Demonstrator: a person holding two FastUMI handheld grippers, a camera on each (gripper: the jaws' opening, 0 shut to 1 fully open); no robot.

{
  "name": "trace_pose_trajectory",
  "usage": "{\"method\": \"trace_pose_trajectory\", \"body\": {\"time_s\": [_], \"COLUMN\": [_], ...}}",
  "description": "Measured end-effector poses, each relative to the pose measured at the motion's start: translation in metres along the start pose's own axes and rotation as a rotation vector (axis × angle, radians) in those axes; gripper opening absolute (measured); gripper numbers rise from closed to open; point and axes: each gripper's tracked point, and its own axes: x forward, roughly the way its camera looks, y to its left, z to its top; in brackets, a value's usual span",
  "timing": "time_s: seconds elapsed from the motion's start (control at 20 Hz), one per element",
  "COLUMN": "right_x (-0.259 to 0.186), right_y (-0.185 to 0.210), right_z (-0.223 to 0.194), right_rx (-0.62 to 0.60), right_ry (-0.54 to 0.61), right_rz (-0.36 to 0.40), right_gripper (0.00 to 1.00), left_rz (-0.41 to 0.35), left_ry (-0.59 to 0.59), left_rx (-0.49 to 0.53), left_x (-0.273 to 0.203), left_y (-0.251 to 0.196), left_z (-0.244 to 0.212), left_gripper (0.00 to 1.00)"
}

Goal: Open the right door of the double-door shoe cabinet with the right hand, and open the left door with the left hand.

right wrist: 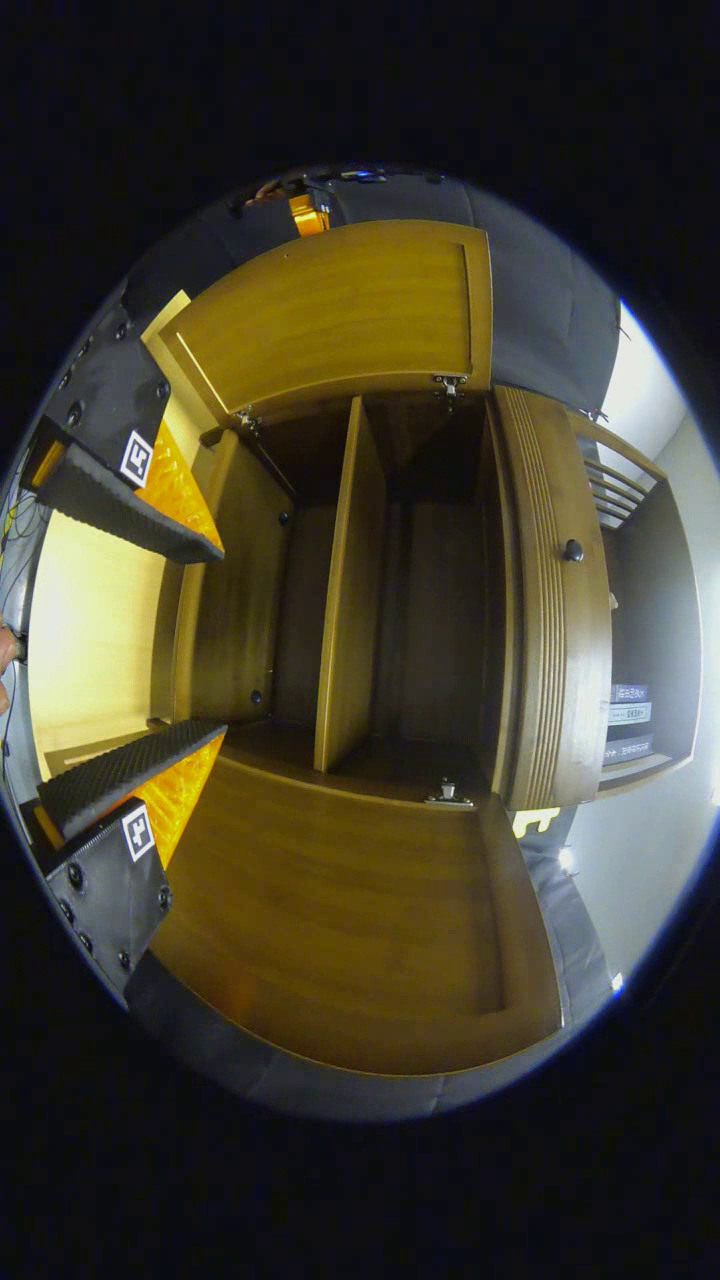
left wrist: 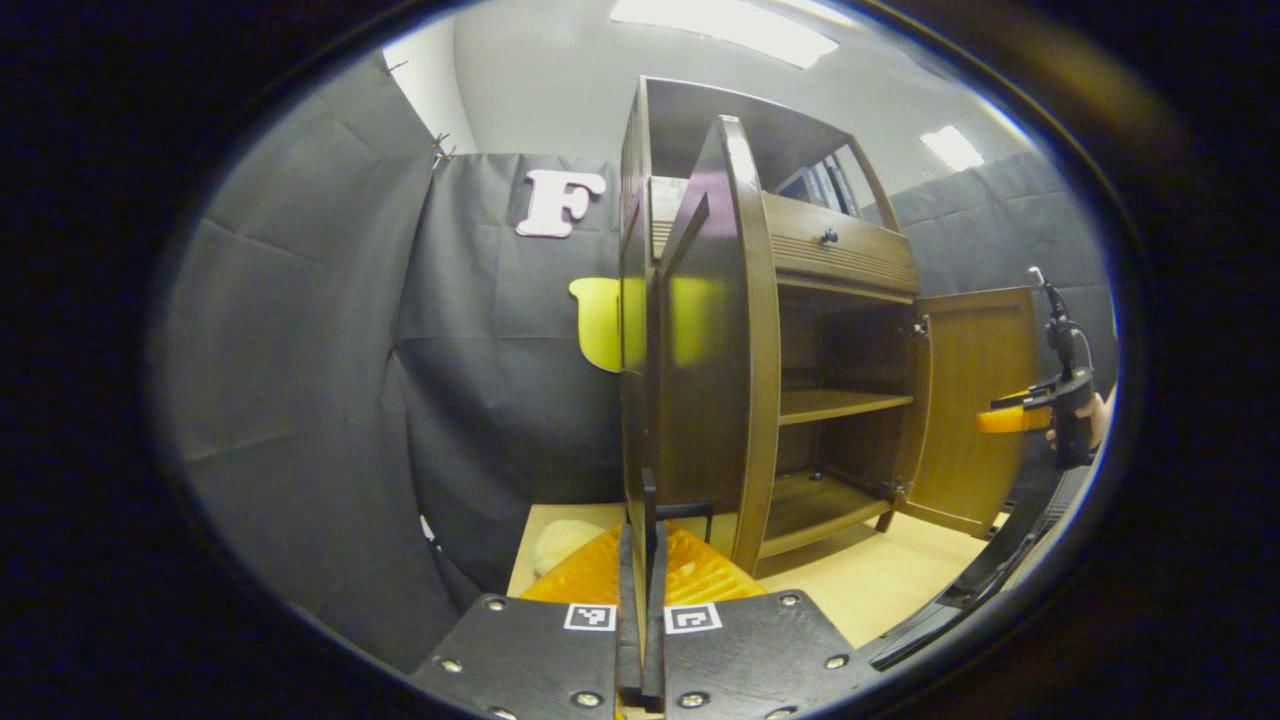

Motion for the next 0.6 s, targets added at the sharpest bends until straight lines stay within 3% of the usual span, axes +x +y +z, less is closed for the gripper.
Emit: {"method": "trace_pose_trajectory", "body": {"time_s": [0.35, 0.6], "right_x": [-0.01, -0.027], "right_y": [-0.019, -0.021], "right_z": [0.02, 0.018], "right_rx": [0.018, 0.037], "right_ry": [-0.044, -0.047], "right_rz": [-0.011, 0.057], "right_gripper": [0.97, 0.97], "left_rz": [0.089, 0.201], "left_ry": [-0.015, -0.08], "left_rx": [0.024, -0.008], "left_x": [-0.018, -0.025], "left_y": [0.007, 0.01], "left_z": [0.006, 0.026], "left_gripper": [0.03, 0.02]}}
